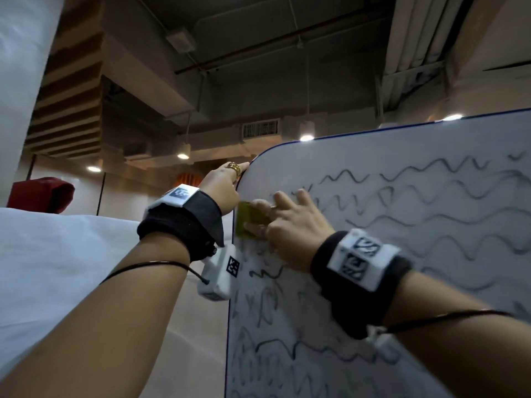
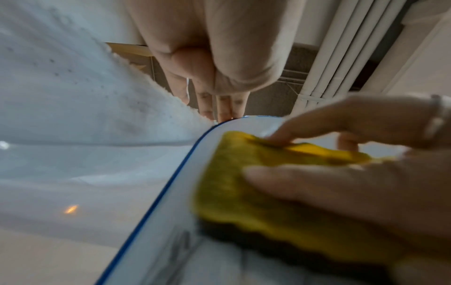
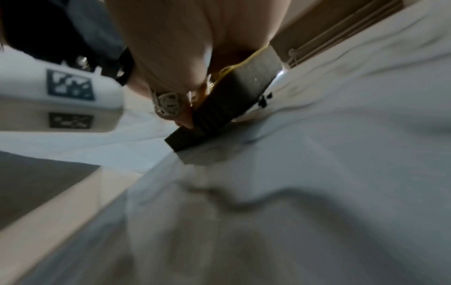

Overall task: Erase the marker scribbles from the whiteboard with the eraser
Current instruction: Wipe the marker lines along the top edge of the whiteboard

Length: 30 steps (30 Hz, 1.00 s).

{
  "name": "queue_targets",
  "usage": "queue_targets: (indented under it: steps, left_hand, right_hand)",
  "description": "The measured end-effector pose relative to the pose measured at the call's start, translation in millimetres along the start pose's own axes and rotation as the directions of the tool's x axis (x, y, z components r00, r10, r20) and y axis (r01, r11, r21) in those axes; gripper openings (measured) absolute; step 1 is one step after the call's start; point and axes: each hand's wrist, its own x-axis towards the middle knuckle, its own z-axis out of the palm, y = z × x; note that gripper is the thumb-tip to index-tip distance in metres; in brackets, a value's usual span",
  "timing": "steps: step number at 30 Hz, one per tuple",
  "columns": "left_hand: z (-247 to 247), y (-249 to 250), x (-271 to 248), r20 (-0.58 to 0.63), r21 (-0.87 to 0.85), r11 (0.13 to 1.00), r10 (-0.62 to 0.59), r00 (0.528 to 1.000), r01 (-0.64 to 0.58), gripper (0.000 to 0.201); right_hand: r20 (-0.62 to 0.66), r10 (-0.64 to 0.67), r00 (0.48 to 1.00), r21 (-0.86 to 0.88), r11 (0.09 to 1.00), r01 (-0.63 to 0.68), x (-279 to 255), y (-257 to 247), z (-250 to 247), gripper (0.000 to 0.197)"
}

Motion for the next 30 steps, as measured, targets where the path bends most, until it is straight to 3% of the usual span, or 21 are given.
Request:
queue_targets:
  steps: [2, 5, 9, 11, 13, 16, 19, 21, 23, 24, 26, 29, 30]
  left_hand:
    - [3, -3, 1, -0.009, -0.016, 1.0, 0.014, 1.0, -0.014, 0.06]
    - [5, -4, 0, -0.044, -0.038, 0.999, 0.02, 0.999, -0.022, 0.061]
    - [11, 2, -5, -0.084, -0.066, 0.997, -0.042, 0.996, 0.037, 0.071]
    - [12, 9, -10, -0.055, 0.053, 0.995, -0.077, 0.996, 0.08, 0.074]
    - [10, 14, -14, -0.022, 0.177, 0.981, -0.071, 0.997, 0.074, 0.077]
    - [9, 14, -20, 0.049, 0.272, 0.962, -0.023, 0.999, 0.009, 0.081]
    - [7, 15, -19, 0.074, 0.207, 0.978, 0.002, 0.997, -0.018, 0.082]
    - [6, 21, -12, 0.054, 0.144, 0.988, 0.042, 0.998, -0.049, 0.076]
    - [6, 31, -1, 0.031, 0.072, 0.995, 0.068, 0.997, -0.07, 0.065]
    - [5, 36, 3, 0.028, 0.035, 0.997, 0.064, 0.998, -0.065, 0.058]
    - [9, 44, 6, 0.035, -0.012, 0.999, 0.043, 0.998, -0.043, 0.047]
    - [17, 46, 5, 0.011, -0.067, 0.998, -0.01, 1.0, 0.011, 0.045]
    - [20, 47, 4, -0.001, -0.076, 0.997, -0.027, 1.0, 0.027, 0.045]
  right_hand:
    - [0.004, 0.027, 1.0, -0.025, 0.999, -0.027, -17, 25, -6, 0.045]
    - [0.002, 0.19, 0.982, -0.063, 0.98, -0.19, -22, 47, -12, 0.052]
    - [0.015, 0.218, 0.976, 0.016, 0.976, -0.218, -17, 7, 3, 0.055]
    - [0.031, 0.178, 0.984, 0.044, 0.983, -0.179, -28, 1, 13, 0.056]
    - [-0.039, 0.167, 0.985, 0.023, 0.986, -0.167, -43, 15, 11, 0.055]
    - [-0.154, 0.303, 0.941, 0.04, 0.953, -0.3, -56, 45, -4, 0.054]
    - [-0.132, 0.392, 0.911, 0.052, 0.92, -0.388, -50, 56, -5, 0.053]
    - [-0.184, 0.381, 0.906, 0.114, 0.924, -0.366, -42, 40, -5, 0.055]
    - [-0.184, 0.31, 0.933, 0.114, 0.949, -0.292, -33, 23, 6, 0.055]
    - [-0.127, 0.264, 0.956, 0.11, 0.962, -0.251, -32, 19, 10, 0.054]
    - [-0.128, 0.225, 0.966, 0.065, 0.974, -0.219, -40, 23, 12, 0.051]
    - [-0.23, 0.287, 0.93, 0.058, 0.958, -0.282, -55, 46, 5, 0.047]
    - [-0.191, 0.317, 0.929, 0.04, 0.948, -0.315, -57, 53, -3, 0.048]
